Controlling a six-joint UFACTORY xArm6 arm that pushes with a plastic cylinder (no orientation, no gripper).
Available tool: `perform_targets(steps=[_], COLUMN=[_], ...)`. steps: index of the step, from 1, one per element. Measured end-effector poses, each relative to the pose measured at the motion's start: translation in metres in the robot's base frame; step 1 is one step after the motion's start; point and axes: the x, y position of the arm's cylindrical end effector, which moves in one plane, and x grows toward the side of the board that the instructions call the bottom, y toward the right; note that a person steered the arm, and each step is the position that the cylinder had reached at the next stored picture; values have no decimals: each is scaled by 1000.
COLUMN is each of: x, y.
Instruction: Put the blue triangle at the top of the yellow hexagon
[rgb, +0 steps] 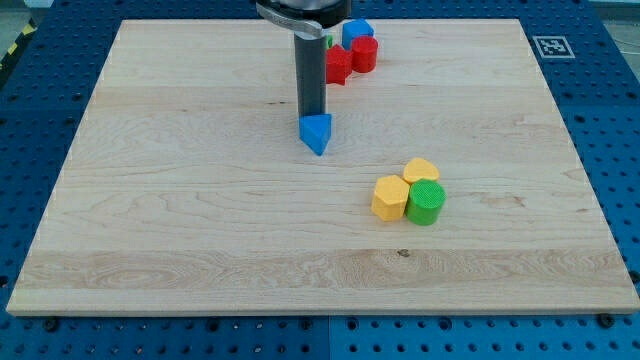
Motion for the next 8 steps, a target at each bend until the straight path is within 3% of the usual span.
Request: perform_targets(steps=[1, 3, 6, 8], x=[4, -3, 32, 47], y=[19, -35, 18, 22])
